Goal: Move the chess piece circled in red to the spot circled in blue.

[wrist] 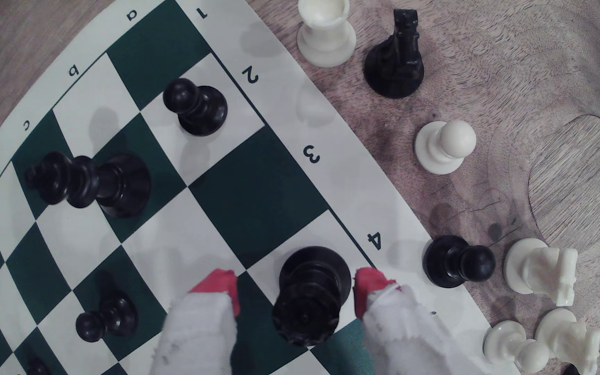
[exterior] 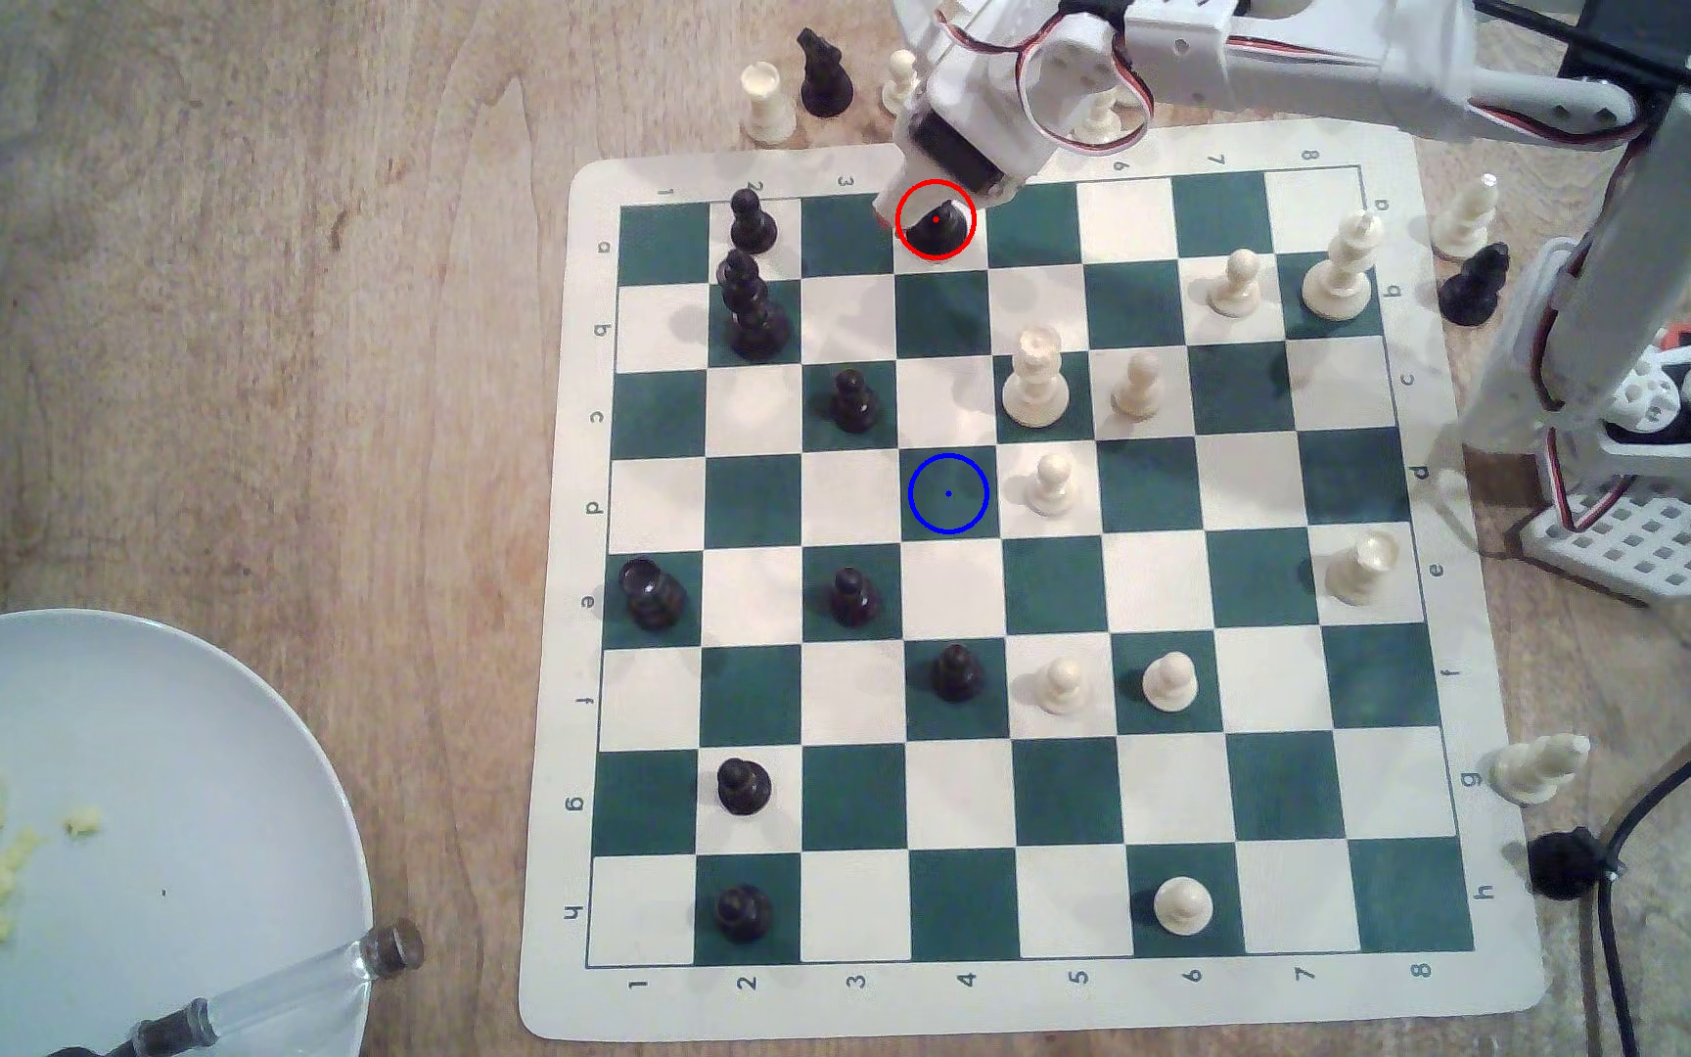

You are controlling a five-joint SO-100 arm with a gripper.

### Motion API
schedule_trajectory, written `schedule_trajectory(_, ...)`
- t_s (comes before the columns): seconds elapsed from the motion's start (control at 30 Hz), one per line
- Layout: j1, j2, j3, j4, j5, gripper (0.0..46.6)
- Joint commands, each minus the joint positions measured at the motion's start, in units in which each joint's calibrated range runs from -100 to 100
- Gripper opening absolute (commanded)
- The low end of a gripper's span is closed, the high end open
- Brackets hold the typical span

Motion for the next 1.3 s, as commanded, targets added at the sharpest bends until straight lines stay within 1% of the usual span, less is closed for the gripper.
schedule_trajectory(0.0, -0.19, -2.50, -1.43, -0.07, -0.10, 13.6)
schedule_trajectory(0.03, -0.26, -2.76, -1.43, -0.07, 0.00, 12.3)
schedule_trajectory(0.23, -0.81, -3.27, -1.61, 0.33, -0.10, 11.4)
schedule_trajectory(0.4, -1.67, -3.86, -1.61, 0.42, -0.24, 9.5)
schedule_trajectory(0.5, -1.99, -3.94, -1.79, 0.74, -0.15, 6.6)
schedule_trajectory(0.93, -1.28, -8.02, -2.51, 1.32, 0.15, 0.5)
schedule_trajectory(1.1, -1.91, -11.67, -4.33, 5.99, 0.15, 0.3)
schedule_trajectory(1.27, -5.19, -18.29, -3.51, 9.02, -0.44, 0.3)
